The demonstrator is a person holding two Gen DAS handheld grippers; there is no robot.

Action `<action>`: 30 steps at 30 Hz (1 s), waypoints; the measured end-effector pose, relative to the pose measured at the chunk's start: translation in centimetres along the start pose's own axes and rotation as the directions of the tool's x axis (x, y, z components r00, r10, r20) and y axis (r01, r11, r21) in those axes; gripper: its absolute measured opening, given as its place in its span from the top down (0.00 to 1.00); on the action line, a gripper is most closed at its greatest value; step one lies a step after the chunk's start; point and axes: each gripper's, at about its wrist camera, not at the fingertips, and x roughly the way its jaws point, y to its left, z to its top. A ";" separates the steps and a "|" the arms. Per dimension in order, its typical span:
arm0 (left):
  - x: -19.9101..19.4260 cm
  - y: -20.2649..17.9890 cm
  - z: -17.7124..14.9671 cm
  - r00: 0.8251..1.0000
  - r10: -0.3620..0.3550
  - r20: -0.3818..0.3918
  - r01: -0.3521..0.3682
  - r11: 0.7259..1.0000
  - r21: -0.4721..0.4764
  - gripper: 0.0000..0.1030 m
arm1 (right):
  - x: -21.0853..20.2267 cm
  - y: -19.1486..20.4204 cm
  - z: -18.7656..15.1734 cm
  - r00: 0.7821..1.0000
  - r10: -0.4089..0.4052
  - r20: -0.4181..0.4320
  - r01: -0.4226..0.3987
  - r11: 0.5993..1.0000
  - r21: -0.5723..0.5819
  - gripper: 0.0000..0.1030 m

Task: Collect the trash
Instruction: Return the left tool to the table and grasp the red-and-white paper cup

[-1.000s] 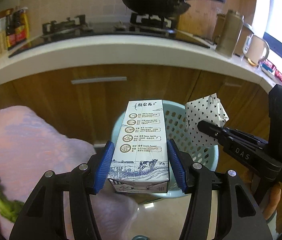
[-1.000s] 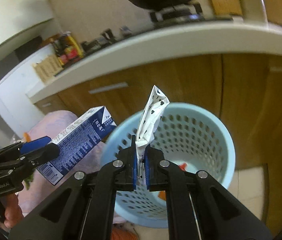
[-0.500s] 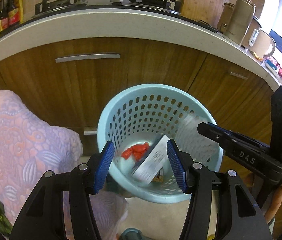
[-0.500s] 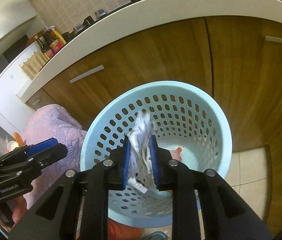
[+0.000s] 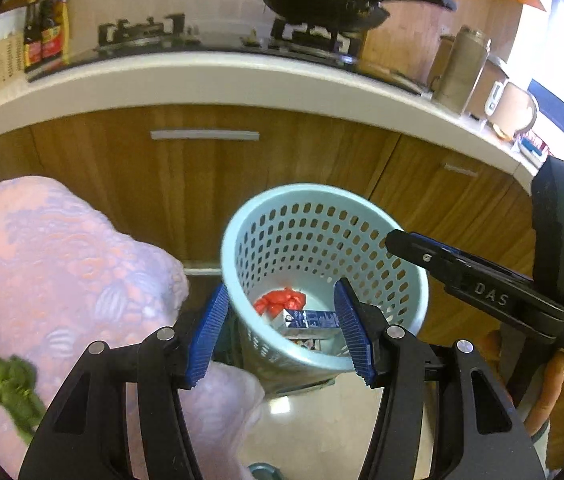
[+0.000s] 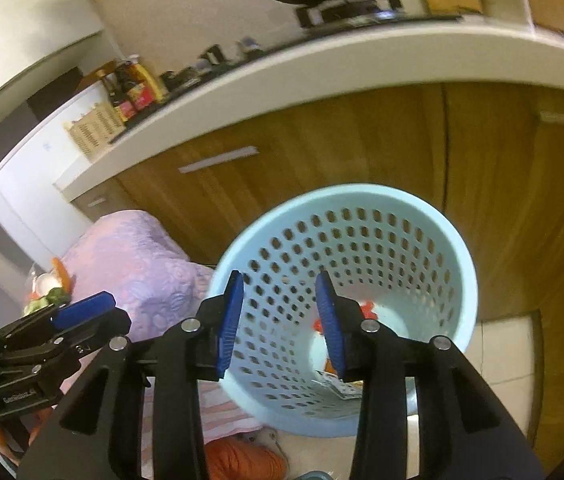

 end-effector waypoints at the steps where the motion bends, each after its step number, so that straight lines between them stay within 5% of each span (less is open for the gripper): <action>1: -0.7 0.1 -0.2 1.000 0.000 0.006 0.000 1.000 0.001 0.48 | -0.2 0.7 0.0 1.000 0.008 0.004 -0.008 1.000 -0.013 0.61; 9: -10.1 4.0 -4.6 0.990 0.101 0.103 -0.097 0.994 -0.043 0.41 | -0.6 7.9 -0.8 0.996 0.089 -0.006 -0.089 0.985 -0.145 0.61; 14: -15.8 8.5 -7.9 0.963 0.229 0.140 -0.209 0.967 -0.144 0.40 | -0.1 12.9 -2.1 0.990 0.136 -0.044 -0.142 0.965 -0.222 0.60; 19: -20.7 12.8 -11.1 0.919 0.365 0.149 -0.333 0.921 -0.201 0.36 | 0.0 18.2 -3.6 0.980 0.180 -0.083 -0.197 0.931 -0.308 0.60; 23: -22.9 16.2 -13.5 0.903 0.411 0.122 -0.376 0.896 -0.237 0.29 | 0.2 21.3 -4.6 0.976 0.190 -0.108 -0.217 0.909 -0.357 0.60; 30: -21.9 22.3 -16.4 0.924 0.382 0.023 -0.359 0.887 -0.290 0.28 | 1.0 25.9 -6.1 0.961 0.235 -0.143 -0.274 0.864 -0.423 0.57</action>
